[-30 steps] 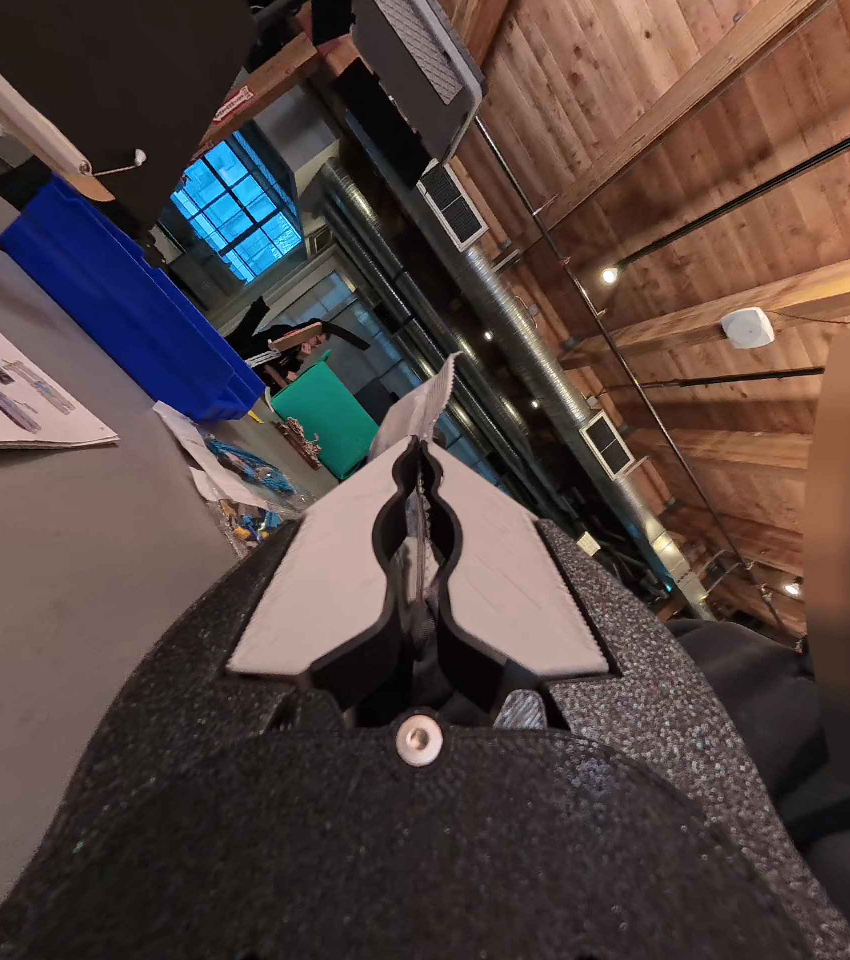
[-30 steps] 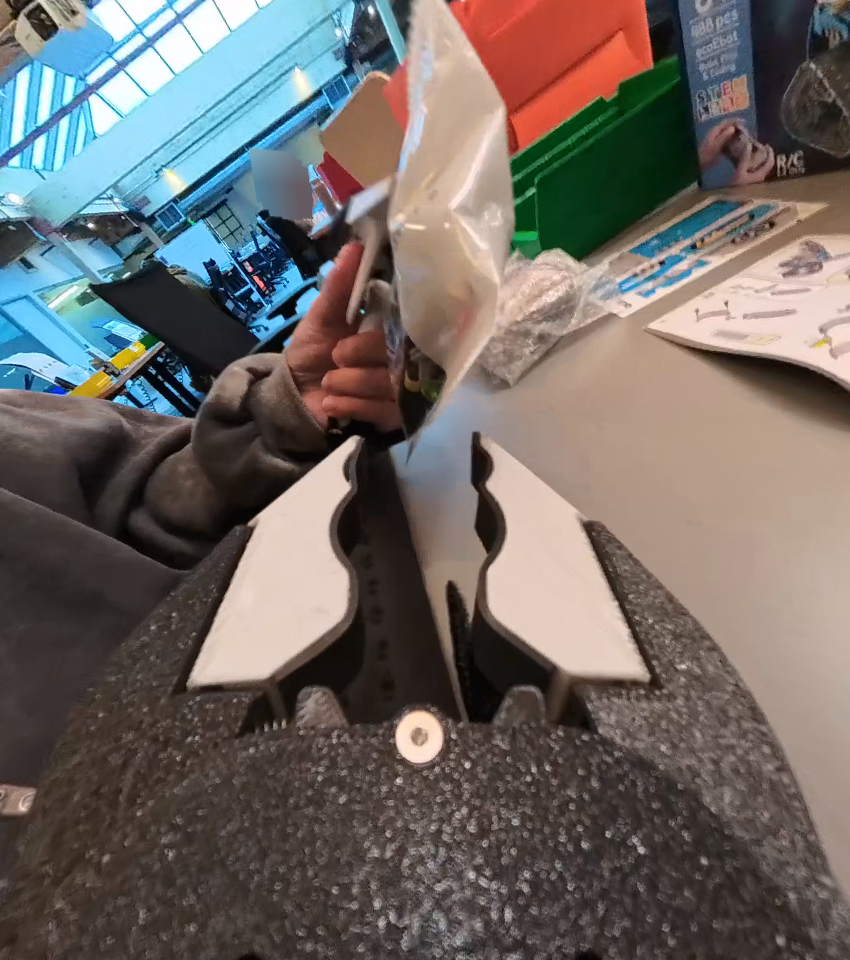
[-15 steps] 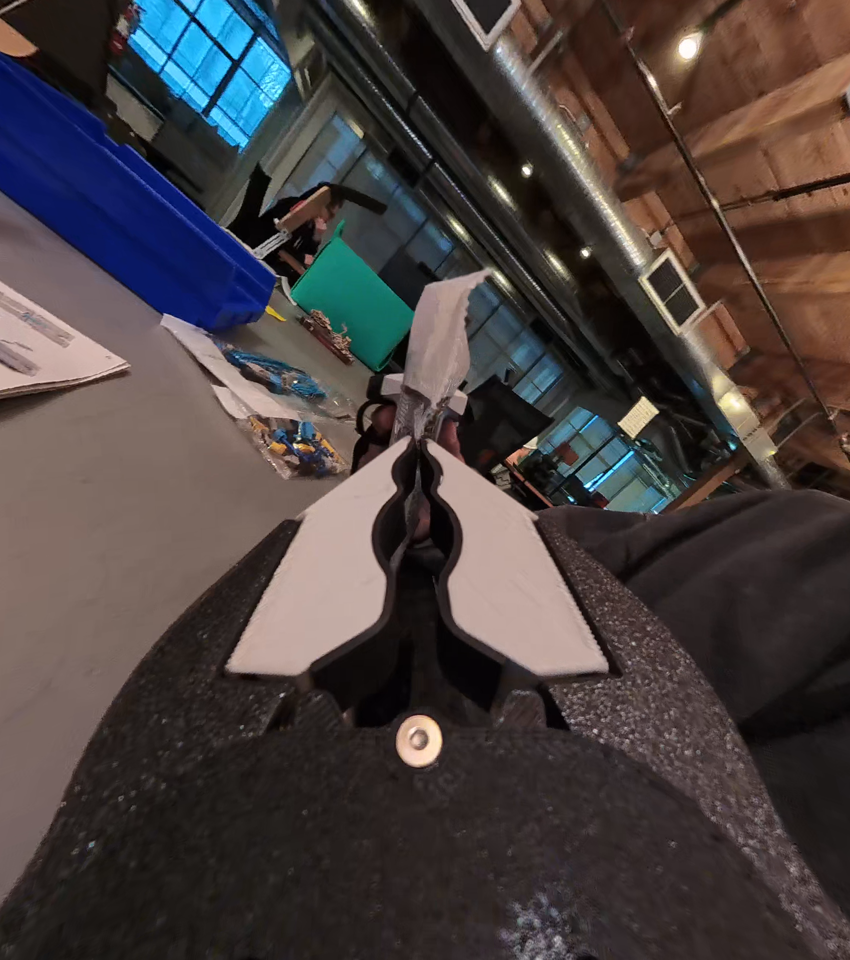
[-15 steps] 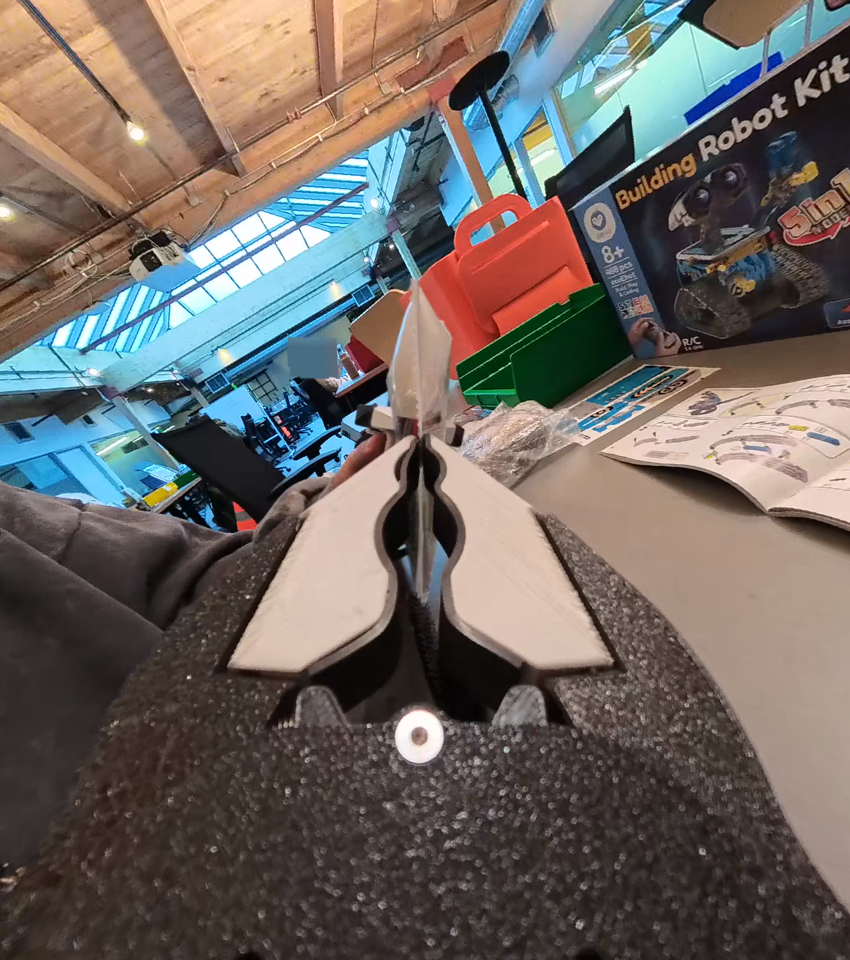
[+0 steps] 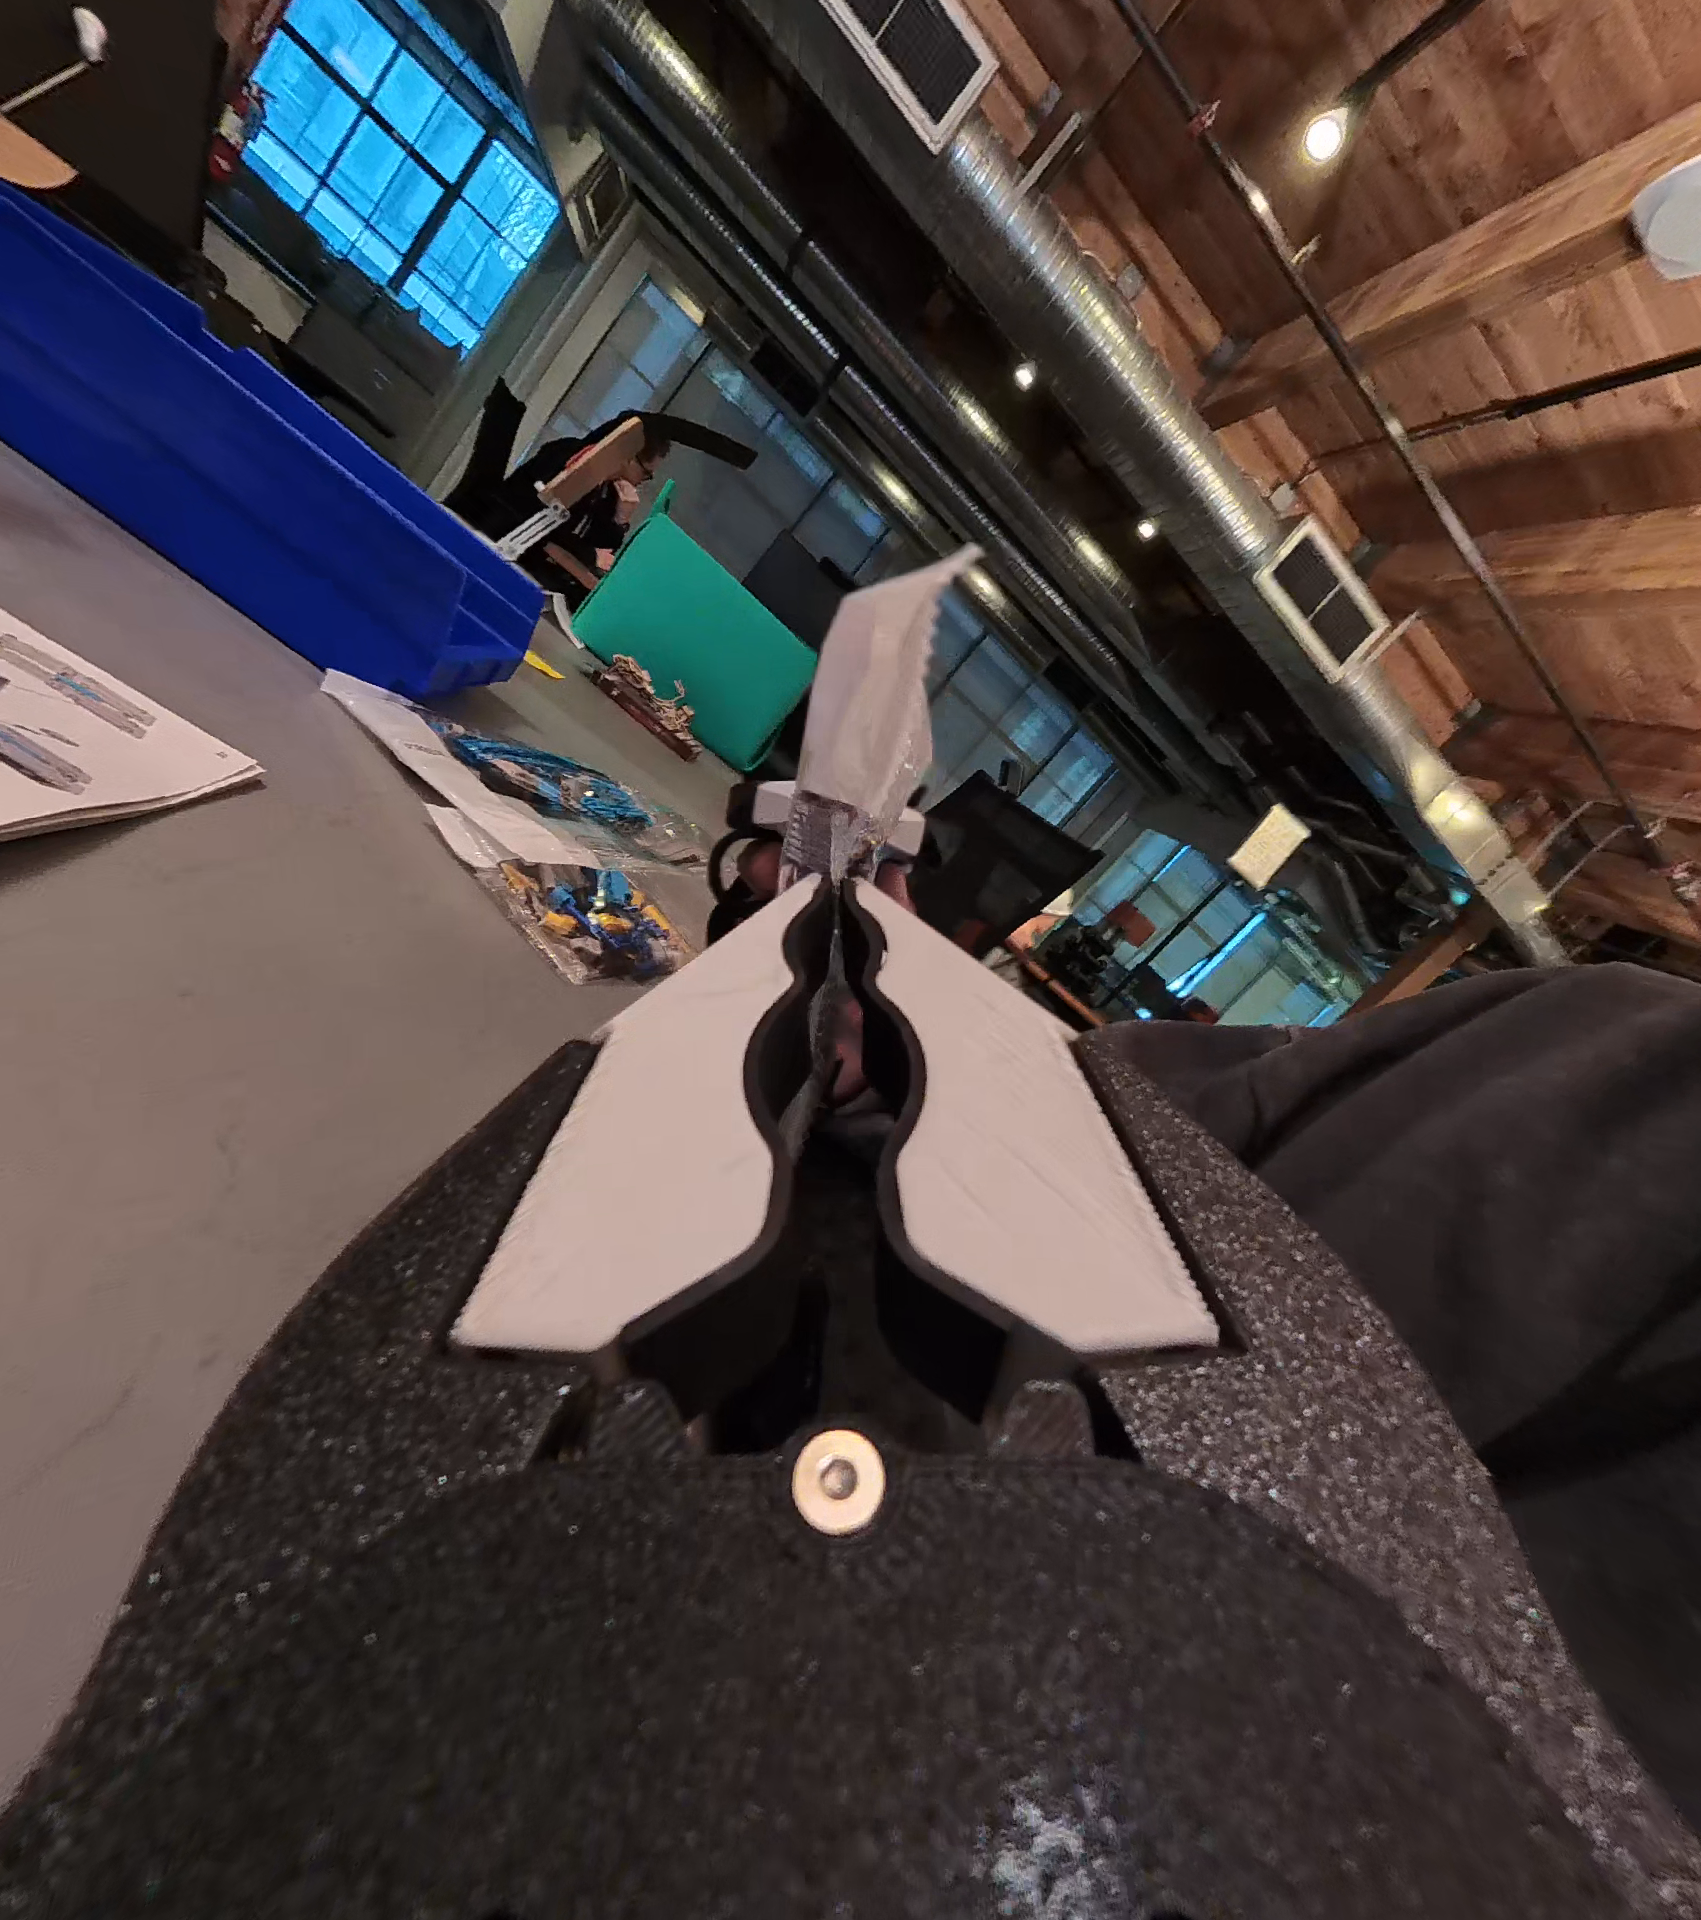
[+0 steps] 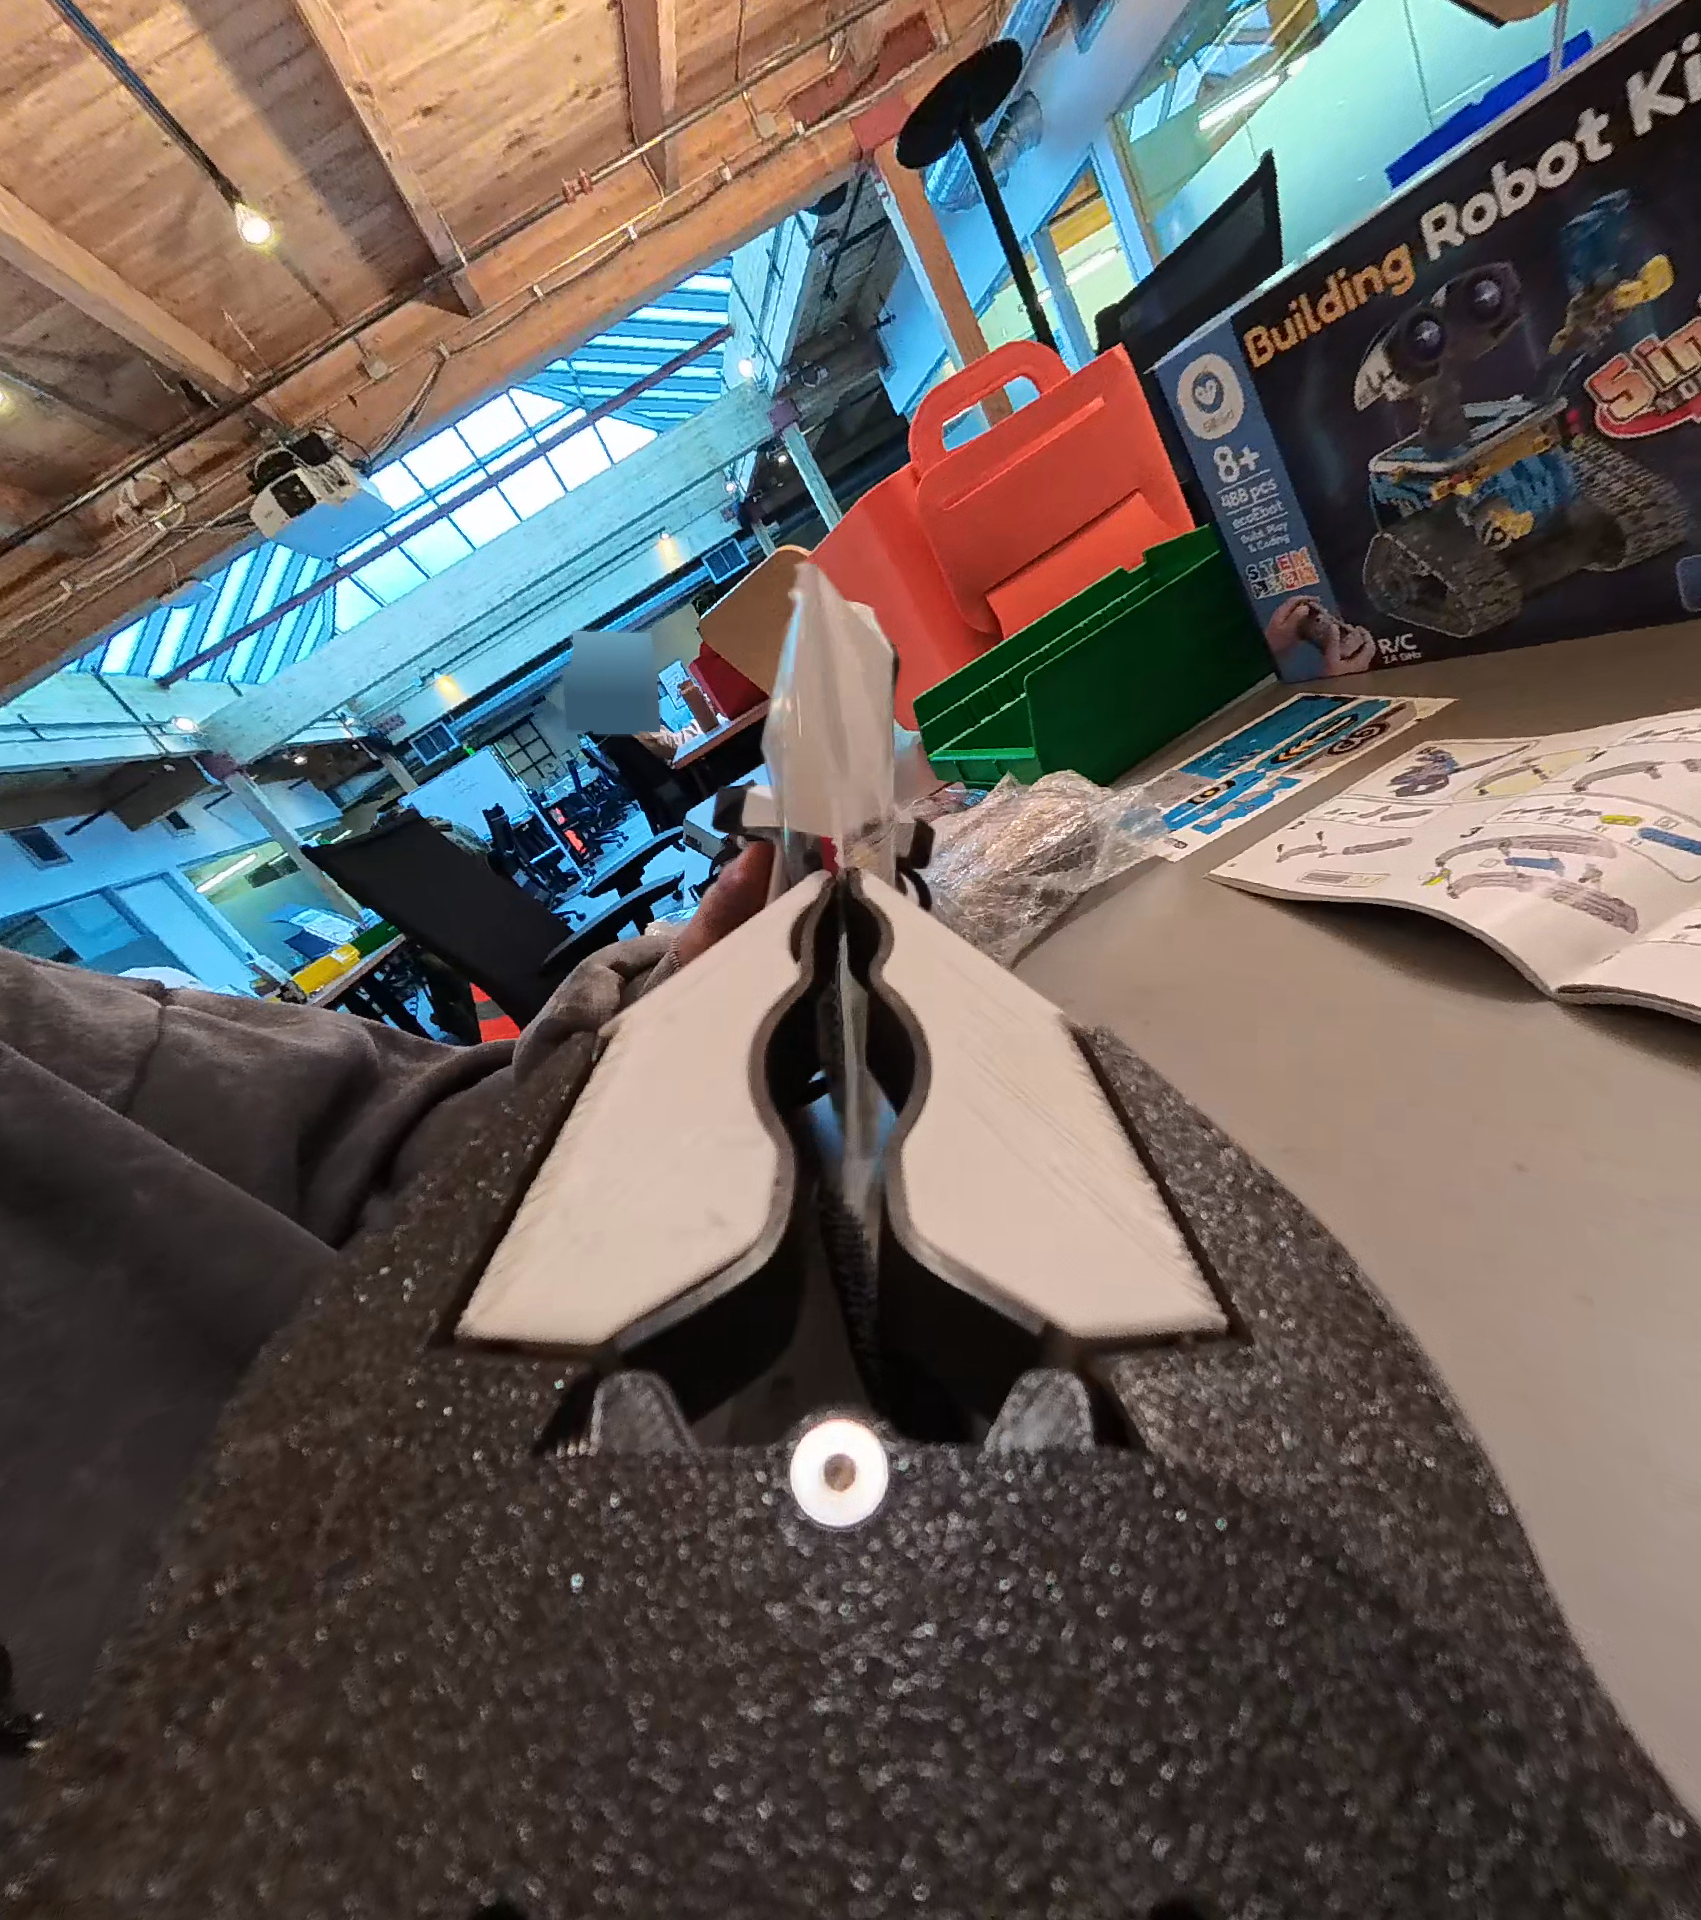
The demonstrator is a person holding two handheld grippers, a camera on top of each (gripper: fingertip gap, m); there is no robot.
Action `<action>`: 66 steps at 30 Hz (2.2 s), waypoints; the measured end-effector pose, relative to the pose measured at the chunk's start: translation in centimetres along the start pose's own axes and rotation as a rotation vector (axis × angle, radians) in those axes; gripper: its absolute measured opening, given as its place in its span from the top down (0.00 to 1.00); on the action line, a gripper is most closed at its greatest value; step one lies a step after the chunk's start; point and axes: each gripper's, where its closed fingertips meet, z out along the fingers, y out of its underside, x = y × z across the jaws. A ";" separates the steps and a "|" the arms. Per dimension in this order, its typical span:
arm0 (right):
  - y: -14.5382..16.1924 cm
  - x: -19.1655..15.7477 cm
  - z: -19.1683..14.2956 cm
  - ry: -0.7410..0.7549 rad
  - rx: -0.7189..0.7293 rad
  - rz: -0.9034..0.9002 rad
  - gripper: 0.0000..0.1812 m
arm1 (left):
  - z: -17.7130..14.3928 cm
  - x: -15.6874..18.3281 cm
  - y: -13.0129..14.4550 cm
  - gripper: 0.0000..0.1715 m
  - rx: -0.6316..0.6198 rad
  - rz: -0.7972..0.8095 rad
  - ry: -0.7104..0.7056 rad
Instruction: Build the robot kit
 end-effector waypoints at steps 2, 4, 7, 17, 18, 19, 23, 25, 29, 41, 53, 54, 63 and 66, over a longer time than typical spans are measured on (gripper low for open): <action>-0.2 0.1 -0.2 0.007 0.006 0.001 1.00 | 0.1 -0.3 0.2 1.00 -0.023 0.048 -0.041; -0.2 0.1 -0.2 0.002 0.005 0.006 1.00 | 0.0 -0.5 0.3 1.00 -0.033 0.071 -0.064; -0.3 0.1 -0.3 -0.004 0.008 0.015 1.00 | 0.1 -0.4 0.3 1.00 -0.031 0.059 -0.054; 0.1 0.5 -0.2 0.035 -0.011 -0.010 1.00 | 0.1 -0.9 0.5 1.00 -0.040 0.083 -0.094; 0.1 0.6 -0.3 0.033 -0.018 0.001 1.00 | -0.1 -1.0 0.4 1.00 -0.046 0.069 -0.087; 0.2 0.6 -0.2 0.031 -0.016 0.001 1.00 | -0.2 -1.2 0.5 1.00 -0.051 0.075 -0.100; 0.0 0.7 -0.3 0.032 -0.007 0.006 1.00 | 0.0 -0.8 0.6 1.00 -0.049 0.082 -0.087; 0.0 0.7 -0.3 0.033 -0.004 0.008 1.00 | 0.0 -0.7 0.6 1.00 -0.046 0.081 -0.078; -0.2 0.6 -0.3 0.049 0.005 -0.030 1.00 | 0.1 -0.2 0.9 1.00 -0.061 0.077 -0.045; 9.0 -3.1 -1.7 0.006 -0.624 -0.617 0.99 | -2.3 -0.4 6.5 1.00 -0.534 0.981 -0.436; 6.9 -1.8 2.5 -0.165 -0.619 -0.173 0.76 | -3.5 -0.3 7.7 1.00 -0.625 1.405 -0.487; 7.9 -1.3 3.1 -0.152 -0.655 -0.199 0.76 | -3.5 -0.5 8.0 1.00 -0.637 1.393 -0.482; 10.5 -0.4 5.9 -0.011 -0.657 -0.570 0.80 | -3.5 -0.9 8.2 1.00 -0.636 1.256 -0.488; 10.5 -0.1 6.2 0.074 -0.648 -0.722 0.79 | -3.4 -1.3 8.1 1.00 -0.618 1.162 -0.521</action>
